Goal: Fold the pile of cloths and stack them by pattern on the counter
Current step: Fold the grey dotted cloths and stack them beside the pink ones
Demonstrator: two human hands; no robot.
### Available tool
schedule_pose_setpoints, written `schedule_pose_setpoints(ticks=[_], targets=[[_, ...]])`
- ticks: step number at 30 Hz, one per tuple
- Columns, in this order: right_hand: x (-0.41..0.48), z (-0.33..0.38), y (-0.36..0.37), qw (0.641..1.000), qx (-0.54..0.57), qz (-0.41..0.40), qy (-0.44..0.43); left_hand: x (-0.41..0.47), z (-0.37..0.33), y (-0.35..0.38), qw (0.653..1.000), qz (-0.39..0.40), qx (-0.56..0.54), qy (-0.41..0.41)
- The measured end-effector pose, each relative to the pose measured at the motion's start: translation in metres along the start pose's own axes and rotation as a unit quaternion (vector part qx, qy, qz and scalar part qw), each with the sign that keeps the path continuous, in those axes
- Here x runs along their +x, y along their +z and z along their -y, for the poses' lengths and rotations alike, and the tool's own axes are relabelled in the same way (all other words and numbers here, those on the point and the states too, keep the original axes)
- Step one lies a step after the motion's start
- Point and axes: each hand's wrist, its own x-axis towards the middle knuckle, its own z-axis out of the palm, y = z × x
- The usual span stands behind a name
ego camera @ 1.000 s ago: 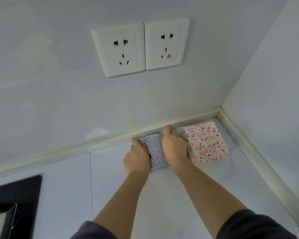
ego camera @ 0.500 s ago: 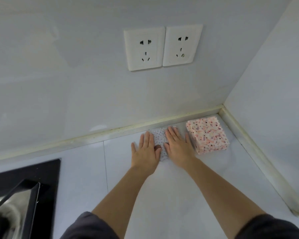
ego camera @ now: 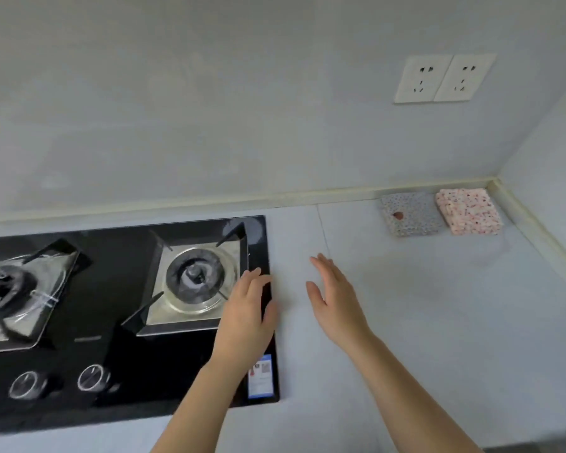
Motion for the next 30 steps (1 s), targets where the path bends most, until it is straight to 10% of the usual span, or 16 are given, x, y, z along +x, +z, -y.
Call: schedule_pose_setpoints(ticks=[11, 30], targets=[[-0.136, 0.25, 0.156, 0.984, 0.023, 0.117, -0.135, -0.223, 0.159, -0.203, 0.984, -0.145, 0.017, -0.102], [-0.045, 0.455, 0.379, 0.938, -0.024, 0.268, -0.22, -0.248, 0.412, -0.388, 0.958, -0.166, 0.048, -0.23]])
